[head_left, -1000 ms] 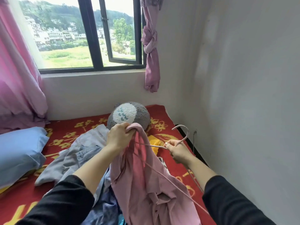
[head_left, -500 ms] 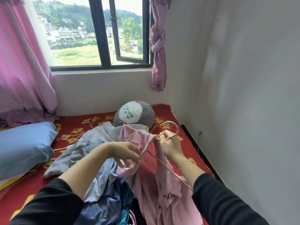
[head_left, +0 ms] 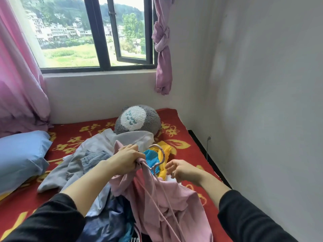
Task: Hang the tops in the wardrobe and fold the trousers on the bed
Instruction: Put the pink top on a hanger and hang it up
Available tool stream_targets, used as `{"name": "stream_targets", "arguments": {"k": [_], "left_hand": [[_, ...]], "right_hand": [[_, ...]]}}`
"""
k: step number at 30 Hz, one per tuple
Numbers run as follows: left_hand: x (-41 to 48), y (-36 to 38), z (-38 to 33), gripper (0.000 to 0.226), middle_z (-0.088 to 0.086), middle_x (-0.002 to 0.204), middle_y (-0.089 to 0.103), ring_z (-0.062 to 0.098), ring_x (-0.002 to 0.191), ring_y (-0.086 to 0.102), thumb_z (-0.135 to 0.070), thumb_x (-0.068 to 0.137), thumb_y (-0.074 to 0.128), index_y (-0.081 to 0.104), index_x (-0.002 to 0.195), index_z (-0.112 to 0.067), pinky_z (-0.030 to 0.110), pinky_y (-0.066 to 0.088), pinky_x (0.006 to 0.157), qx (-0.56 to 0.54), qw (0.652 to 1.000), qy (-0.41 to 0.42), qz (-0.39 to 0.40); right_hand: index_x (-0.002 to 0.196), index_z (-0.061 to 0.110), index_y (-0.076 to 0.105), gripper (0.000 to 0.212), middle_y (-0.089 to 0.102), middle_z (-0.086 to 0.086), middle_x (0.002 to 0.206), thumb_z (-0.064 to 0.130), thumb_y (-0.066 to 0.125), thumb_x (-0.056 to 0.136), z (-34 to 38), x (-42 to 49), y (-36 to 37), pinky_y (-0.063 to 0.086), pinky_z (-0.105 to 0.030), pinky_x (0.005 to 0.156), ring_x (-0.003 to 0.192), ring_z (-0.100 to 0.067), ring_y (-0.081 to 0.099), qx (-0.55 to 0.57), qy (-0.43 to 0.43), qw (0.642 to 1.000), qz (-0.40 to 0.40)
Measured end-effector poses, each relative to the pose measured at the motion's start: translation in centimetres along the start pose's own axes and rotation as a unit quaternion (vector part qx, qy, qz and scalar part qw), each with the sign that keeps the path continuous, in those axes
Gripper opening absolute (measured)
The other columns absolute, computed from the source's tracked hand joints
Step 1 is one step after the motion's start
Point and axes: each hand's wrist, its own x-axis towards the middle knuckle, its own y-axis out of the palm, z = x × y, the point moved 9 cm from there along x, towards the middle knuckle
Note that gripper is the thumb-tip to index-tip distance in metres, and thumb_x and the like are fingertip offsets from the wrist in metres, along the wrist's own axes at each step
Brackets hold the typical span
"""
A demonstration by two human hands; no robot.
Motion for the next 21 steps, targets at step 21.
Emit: {"name": "stream_targets", "arguments": {"k": [21], "left_hand": [[-1.1, -1.0, -0.7, 0.041, -0.008, 0.088, 0.039, 0.018, 0.084, 0.053, -0.018, 0.086, 0.044, 0.058, 0.116, -0.043, 0.038, 0.041, 0.071, 0.095, 0.994, 0.013, 0.045]], "right_hand": [[0.099, 0.017, 0.048, 0.02, 0.068, -0.011, 0.1, 0.003, 0.044, 0.085, 2.8, -1.2, -5.3, 0.048, -0.036, 0.073, 0.095, -0.033, 0.065, -0.49, -0.053, 0.823, -0.282]]}}
